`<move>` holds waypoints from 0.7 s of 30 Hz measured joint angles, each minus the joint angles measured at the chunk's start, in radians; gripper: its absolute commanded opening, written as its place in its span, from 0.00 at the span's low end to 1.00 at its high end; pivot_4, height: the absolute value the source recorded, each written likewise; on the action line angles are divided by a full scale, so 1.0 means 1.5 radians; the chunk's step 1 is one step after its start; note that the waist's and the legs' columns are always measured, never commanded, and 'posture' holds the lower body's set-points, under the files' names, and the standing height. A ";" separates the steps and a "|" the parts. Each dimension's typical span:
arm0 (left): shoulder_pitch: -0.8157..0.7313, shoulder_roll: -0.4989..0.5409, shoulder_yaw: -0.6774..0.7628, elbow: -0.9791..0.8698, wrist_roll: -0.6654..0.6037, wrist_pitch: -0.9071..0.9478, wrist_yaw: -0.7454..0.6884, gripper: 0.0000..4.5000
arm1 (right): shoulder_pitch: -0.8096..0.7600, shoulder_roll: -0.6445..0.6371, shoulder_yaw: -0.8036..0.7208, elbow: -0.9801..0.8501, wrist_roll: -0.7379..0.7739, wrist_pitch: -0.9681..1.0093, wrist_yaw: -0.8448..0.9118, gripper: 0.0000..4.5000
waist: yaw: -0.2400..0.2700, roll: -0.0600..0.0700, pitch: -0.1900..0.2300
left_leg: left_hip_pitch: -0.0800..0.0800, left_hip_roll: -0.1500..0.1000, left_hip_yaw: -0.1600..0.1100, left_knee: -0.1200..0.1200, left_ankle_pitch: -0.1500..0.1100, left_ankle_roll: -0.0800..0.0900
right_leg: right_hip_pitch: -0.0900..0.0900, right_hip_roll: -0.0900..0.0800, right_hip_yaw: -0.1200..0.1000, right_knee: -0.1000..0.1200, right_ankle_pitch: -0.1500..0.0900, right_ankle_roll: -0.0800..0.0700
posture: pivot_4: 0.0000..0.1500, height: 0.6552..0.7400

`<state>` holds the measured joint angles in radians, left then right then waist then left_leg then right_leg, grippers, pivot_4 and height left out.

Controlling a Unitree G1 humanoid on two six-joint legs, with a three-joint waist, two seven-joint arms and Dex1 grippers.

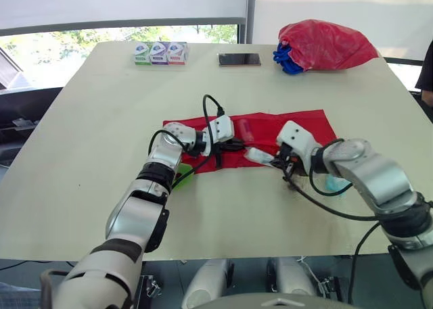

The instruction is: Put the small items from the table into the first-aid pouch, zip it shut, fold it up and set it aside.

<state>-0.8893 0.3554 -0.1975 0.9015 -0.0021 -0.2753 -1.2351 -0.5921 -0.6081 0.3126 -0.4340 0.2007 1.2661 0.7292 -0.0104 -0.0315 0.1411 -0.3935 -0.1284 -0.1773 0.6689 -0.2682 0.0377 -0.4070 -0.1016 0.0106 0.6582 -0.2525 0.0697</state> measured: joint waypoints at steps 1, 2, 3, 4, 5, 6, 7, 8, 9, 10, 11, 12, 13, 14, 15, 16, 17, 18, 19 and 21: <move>0.005 0.001 0.002 -0.006 -0.001 0.002 0.000 0.00 | 0.006 -0.008 -0.003 0.000 0.000 0.020 -0.014 0.00 | -0.001 0.000 0.000 | 0.000 0.000 0.000 0.000 0.000 0.000 | -0.001 -0.001 0.001 0.000 0.000 0.000 | 1.00 1.00; 0.007 0.001 0.004 -0.008 -0.002 0.003 0.000 0.00 | 0.007 -0.010 -0.003 0.000 0.001 0.028 -0.020 0.00 | -0.001 0.000 0.000 | 0.000 0.000 0.000 0.000 0.000 0.000 | -0.001 -0.001 0.001 0.001 0.000 0.000 | 1.00 1.00; 0.009 0.000 0.006 -0.012 -0.002 0.005 0.000 0.00 | 0.007 -0.008 -0.003 0.000 0.002 0.036 -0.029 0.00 | -0.002 0.000 0.000 | 0.000 0.000 0.001 0.000 0.000 0.000 | -0.001 -0.001 0.001 0.001 0.000 0.000 | 1.00 1.00; 0.010 -0.002 0.007 -0.015 -0.003 0.006 0.000 0.00 | 0.007 -0.002 -0.005 0.000 0.002 0.041 -0.038 0.00 | -0.003 0.000 0.000 | 0.000 0.000 0.001 0.000 0.000 0.000 | -0.001 -0.001 0.001 0.001 0.000 0.000 | 1.00 1.00; 0.011 -0.003 0.007 -0.019 -0.006 0.008 0.000 0.00 | 0.006 0.006 -0.005 0.002 0.001 0.043 -0.050 0.00 | -0.003 0.000 0.000 | 0.000 0.000 0.001 0.000 0.000 0.000 | -0.001 -0.001 0.001 0.001 0.000 0.000 | 1.00 1.00; 0.012 -0.005 0.009 -0.021 -0.008 0.011 0.000 0.00 | 0.006 0.017 -0.005 0.006 0.000 0.042 -0.064 0.00 | -0.003 0.000 0.000 | 0.000 0.000 0.001 0.000 0.000 0.000 | -0.001 -0.001 0.001 0.001 0.000 0.000 | 1.00 1.00; 0.015 -0.006 0.010 -0.027 -0.009 0.016 0.000 0.00 | 0.006 0.031 -0.006 0.015 -0.002 0.042 -0.082 0.00 | -0.003 0.000 0.000 | 0.000 0.000 0.001 0.000 0.000 0.000 | -0.001 -0.001 0.002 0.001 0.000 0.000 | 1.00 1.00; 0.017 -0.007 0.010 -0.030 -0.011 0.018 0.000 0.00 | 0.006 0.042 -0.007 0.019 -0.004 0.042 -0.094 0.00 | -0.003 0.000 0.000 | 0.000 0.000 0.001 0.000 0.000 0.000 | -0.001 -0.001 0.002 0.001 0.000 0.000 | 1.00 1.00; 0.019 -0.007 0.010 -0.033 -0.013 0.021 0.000 0.00 | 0.004 0.058 -0.011 0.030 -0.007 0.040 -0.110 0.00 | -0.003 0.000 0.000 | 0.000 0.000 0.001 0.000 0.000 0.000 | -0.001 -0.001 0.002 0.001 0.000 0.000 | 1.00 1.00; 0.020 -0.007 0.010 -0.036 -0.013 0.022 0.000 0.00 | 0.001 0.071 -0.014 0.040 -0.010 0.040 -0.124 0.00 | -0.002 0.000 0.000 | 0.000 0.000 0.001 0.000 0.000 0.000 | -0.001 -0.001 0.002 0.001 0.000 0.000 | 1.00 1.00; 0.021 -0.007 0.010 -0.039 -0.014 0.023 -0.001 0.00 | -0.003 0.082 -0.016 0.046 -0.011 0.040 -0.136 0.00 | -0.002 0.000 -0.001 | 0.000 0.000 0.001 0.000 0.000 0.000 | -0.001 -0.001 0.002 0.001 0.000 0.000 | 1.00 1.00; 0.022 -0.007 0.010 -0.042 -0.014 0.024 -0.001 0.00 | -0.007 0.093 -0.020 0.054 -0.012 0.040 -0.147 0.00 | -0.002 0.000 -0.001 | 0.000 0.000 0.001 0.000 0.000 0.000 | -0.001 -0.001 0.001 0.001 0.000 0.000 | 1.00 1.00; 0.023 -0.008 0.010 -0.045 -0.014 0.024 -0.001 0.00 | -0.009 0.103 -0.027 0.062 -0.012 0.040 -0.157 0.00 | -0.002 0.000 -0.001 | 0.000 0.000 0.001 0.000 0.000 0.000 | -0.001 -0.001 0.001 0.001 0.000 0.000 | 1.00 1.00; 0.025 -0.008 0.010 -0.046 -0.014 0.024 -0.001 0.00 | -0.010 0.111 -0.033 0.068 -0.013 0.040 -0.166 0.00 | -0.002 0.000 -0.001 | 0.000 0.000 0.001 0.000 0.000 0.000 | -0.001 -0.001 0.001 0.001 0.000 0.000 | 1.00 1.00; 0.027 -0.008 0.010 -0.047 -0.015 0.026 -0.001 0.00 | -0.011 0.117 -0.037 0.072 -0.013 0.040 -0.174 0.00 | -0.002 0.000 -0.001 | 0.000 0.000 0.001 0.000 0.000 0.000 | -0.001 -0.001 0.001 0.001 0.000 0.000 | 1.00 1.00; 0.028 -0.009 0.010 -0.048 -0.015 0.028 -0.001 0.00 | -0.012 0.120 -0.039 0.075 -0.013 0.040 -0.179 0.00 | -0.003 0.000 -0.001 | 0.000 0.000 0.001 0.000 0.000 0.000 | -0.001 -0.001 0.001 0.001 0.000 0.000 | 1.00 1.00; 0.030 -0.009 0.010 -0.051 -0.016 0.029 -0.001 0.00 | -0.014 0.137 -0.051 0.086 -0.013 0.041 -0.189 0.00 | -0.003 0.000 -0.001 | 0.000 0.000 0.001 0.000 0.000 0.000 | -0.001 -0.001 0.002 0.001 0.000 0.000 | 1.00 1.00; 0.031 -0.010 0.010 -0.055 -0.017 0.030 -0.001 0.00 | -0.018 0.153 -0.061 0.095 -0.013 0.041 -0.201 0.00 | -0.004 0.000 -0.001 | 0.000 0.000 0.001 0.000 0.000 0.000 | -0.001 -0.001 0.002 0.001 0.000 0.000 | 1.00 1.00; 0.031 -0.011 0.010 -0.058 -0.017 0.030 -0.001 0.00 | -0.023 0.169 -0.064 0.104 -0.014 0.041 -0.213 0.00 | -0.004 0.000 -0.001 | 0.000 0.000 0.001 0.000 0.000 0.000 | -0.001 -0.001 0.002 0.002 0.000 0.000 | 1.00 1.00; 0.032 -0.013 0.009 -0.058 -0.020 0.030 -0.002 0.00 | -0.034 0.194 -0.065 0.117 -0.015 0.042 -0.230 0.00 | -0.005 0.000 -0.001 | 0.000 0.000 0.001 0.000 0.000 0.000 | -0.002 -0.001 0.002 0.002 0.000 0.000 | 1.00 1.00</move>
<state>-0.8406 0.3361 -0.1834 0.8144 -0.0314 -0.2307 -1.2383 -0.6438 -0.3178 0.2153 -0.2581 0.1775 1.3285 0.3846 -0.0177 -0.0308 0.1399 -0.3942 -0.1283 -0.1753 0.6687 -0.2681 0.0375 -0.4095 -0.1031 0.0133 0.6606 -0.2525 0.0697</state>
